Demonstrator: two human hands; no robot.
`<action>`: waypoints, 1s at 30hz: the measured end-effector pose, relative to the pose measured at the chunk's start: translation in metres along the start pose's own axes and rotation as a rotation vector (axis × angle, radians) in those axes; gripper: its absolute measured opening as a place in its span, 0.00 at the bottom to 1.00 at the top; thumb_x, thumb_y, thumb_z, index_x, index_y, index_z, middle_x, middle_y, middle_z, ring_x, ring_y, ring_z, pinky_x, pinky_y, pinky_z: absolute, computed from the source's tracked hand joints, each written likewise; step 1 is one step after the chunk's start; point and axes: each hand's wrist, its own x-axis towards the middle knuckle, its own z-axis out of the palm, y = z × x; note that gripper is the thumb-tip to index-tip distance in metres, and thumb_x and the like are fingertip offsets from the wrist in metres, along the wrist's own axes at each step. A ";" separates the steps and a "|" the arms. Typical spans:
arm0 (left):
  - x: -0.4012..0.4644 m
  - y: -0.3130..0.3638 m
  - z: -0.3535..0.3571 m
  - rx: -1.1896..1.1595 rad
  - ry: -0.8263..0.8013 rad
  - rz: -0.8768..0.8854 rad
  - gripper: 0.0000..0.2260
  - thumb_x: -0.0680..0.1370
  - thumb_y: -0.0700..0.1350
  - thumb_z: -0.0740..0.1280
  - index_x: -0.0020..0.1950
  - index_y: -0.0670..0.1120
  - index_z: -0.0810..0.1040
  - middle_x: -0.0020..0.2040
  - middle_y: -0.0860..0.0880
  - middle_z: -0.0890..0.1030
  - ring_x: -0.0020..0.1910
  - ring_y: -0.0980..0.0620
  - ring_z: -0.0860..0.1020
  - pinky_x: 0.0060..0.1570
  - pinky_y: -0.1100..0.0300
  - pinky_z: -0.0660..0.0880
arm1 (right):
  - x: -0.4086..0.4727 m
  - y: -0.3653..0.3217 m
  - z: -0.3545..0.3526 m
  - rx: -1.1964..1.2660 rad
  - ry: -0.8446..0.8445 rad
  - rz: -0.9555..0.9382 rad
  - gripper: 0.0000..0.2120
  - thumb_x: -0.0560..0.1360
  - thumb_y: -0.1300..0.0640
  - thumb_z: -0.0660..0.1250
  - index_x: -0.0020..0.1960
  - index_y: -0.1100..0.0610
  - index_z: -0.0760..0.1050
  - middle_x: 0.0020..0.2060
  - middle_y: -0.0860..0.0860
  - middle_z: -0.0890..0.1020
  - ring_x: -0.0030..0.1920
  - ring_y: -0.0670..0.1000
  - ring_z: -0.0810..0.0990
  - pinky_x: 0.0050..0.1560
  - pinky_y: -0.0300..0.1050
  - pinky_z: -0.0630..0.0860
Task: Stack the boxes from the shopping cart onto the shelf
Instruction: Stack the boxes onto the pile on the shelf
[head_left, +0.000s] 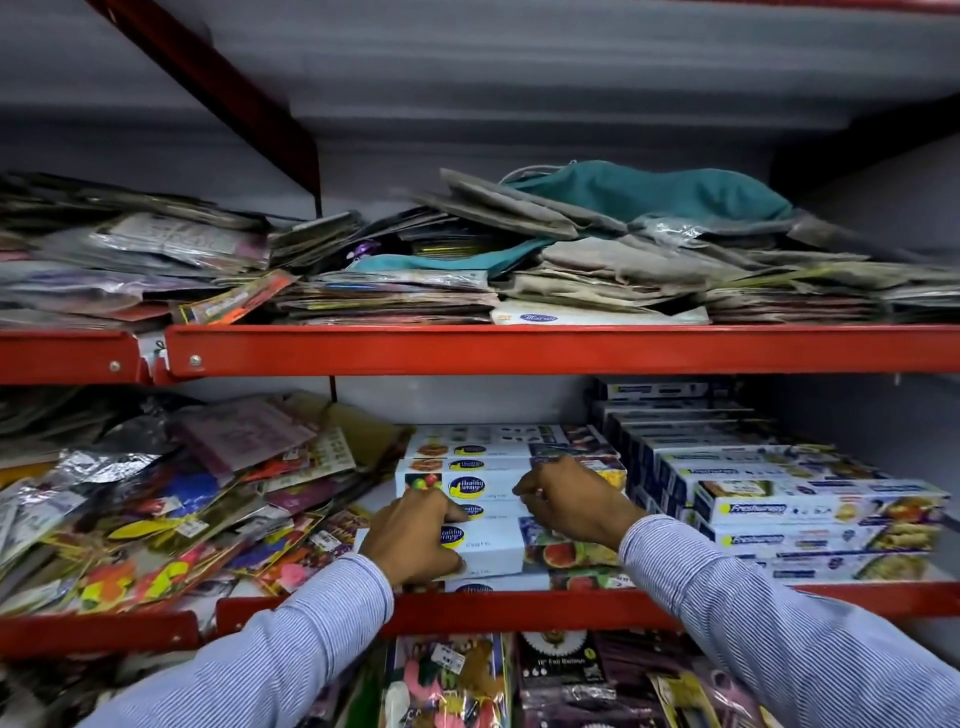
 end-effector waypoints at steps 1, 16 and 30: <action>0.006 -0.002 0.006 -0.008 0.002 0.000 0.27 0.65 0.50 0.79 0.63 0.53 0.80 0.62 0.52 0.82 0.60 0.49 0.79 0.56 0.51 0.79 | -0.003 0.001 -0.001 -0.005 -0.024 -0.004 0.14 0.78 0.52 0.62 0.58 0.57 0.80 0.54 0.57 0.85 0.51 0.58 0.84 0.52 0.53 0.80; 0.017 -0.006 0.055 0.128 0.136 0.117 0.17 0.74 0.49 0.71 0.62 0.49 0.80 0.64 0.49 0.78 0.63 0.44 0.74 0.60 0.48 0.76 | -0.043 0.017 0.018 0.061 -0.098 -0.026 0.06 0.78 0.55 0.61 0.47 0.56 0.75 0.49 0.54 0.81 0.47 0.55 0.79 0.46 0.50 0.76; -0.002 0.008 0.058 0.218 0.171 0.080 0.21 0.78 0.55 0.65 0.71 0.54 0.71 0.72 0.49 0.72 0.72 0.42 0.64 0.69 0.40 0.63 | -0.054 0.013 0.022 -0.063 -0.149 0.051 0.21 0.80 0.55 0.59 0.72 0.56 0.65 0.72 0.56 0.70 0.69 0.59 0.70 0.65 0.51 0.70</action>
